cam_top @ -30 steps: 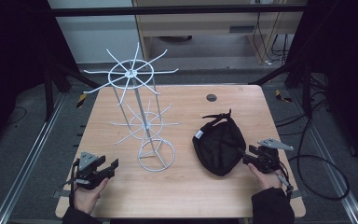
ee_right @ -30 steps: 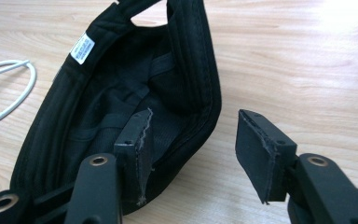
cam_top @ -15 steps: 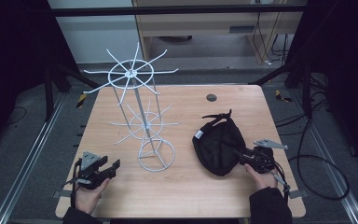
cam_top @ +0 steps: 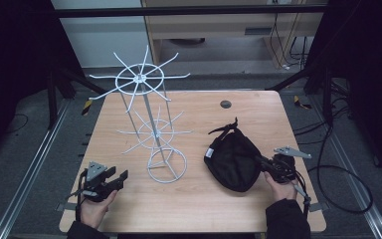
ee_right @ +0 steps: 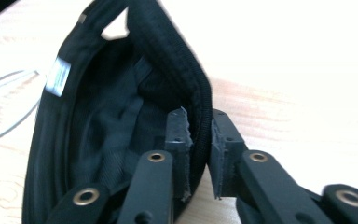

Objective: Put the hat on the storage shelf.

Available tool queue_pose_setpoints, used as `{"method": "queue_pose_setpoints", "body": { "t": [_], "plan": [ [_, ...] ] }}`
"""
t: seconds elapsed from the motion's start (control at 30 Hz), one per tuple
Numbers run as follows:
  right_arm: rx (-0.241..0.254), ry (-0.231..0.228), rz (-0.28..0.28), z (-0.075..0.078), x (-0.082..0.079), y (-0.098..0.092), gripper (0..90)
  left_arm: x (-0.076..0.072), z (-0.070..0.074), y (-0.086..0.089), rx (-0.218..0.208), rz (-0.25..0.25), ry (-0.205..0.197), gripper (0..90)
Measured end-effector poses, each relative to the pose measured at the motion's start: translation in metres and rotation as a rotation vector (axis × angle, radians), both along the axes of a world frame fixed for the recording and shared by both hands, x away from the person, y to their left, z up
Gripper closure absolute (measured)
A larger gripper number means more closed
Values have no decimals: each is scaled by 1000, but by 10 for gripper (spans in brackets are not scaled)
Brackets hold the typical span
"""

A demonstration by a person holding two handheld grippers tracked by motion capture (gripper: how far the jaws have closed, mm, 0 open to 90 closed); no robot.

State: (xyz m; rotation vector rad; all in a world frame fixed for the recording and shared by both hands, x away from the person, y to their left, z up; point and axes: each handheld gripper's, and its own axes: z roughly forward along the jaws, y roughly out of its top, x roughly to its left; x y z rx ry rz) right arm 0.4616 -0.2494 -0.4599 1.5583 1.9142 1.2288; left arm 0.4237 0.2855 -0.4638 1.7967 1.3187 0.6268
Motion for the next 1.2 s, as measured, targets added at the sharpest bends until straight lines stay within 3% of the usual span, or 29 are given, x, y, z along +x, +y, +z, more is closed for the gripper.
{"method": "queue_pose_setpoints", "body": {
  "t": [0.33, 0.53, 0.67, 0.87, 1.0, 1.2],
  "plan": [
    [-19, -122, -22, 21, -16, -12, 836, -2, 1, -4, -5, -16, -2, 492],
    [-60, -194, -47, 31, -22, -13, 838, -3, 1, -7, -6, -28, -4, 498],
    [-113, -244, -41, 40, -27, -9, 838, -4, 2, -9, -7, -35, -5, 506],
    [-152, -263, -17, 44, -28, -2, 839, -9, 3, -18, -24, -68, 6, 527],
    [-153, -268, -11, 47, -28, -1, 839, -12, 4, -25, -43, -85, 12, 546],
    [-159, -270, -2, 50, -29, 2, 840, -17, 6, -46, -12, -130, 1, 587]
  ]
}}
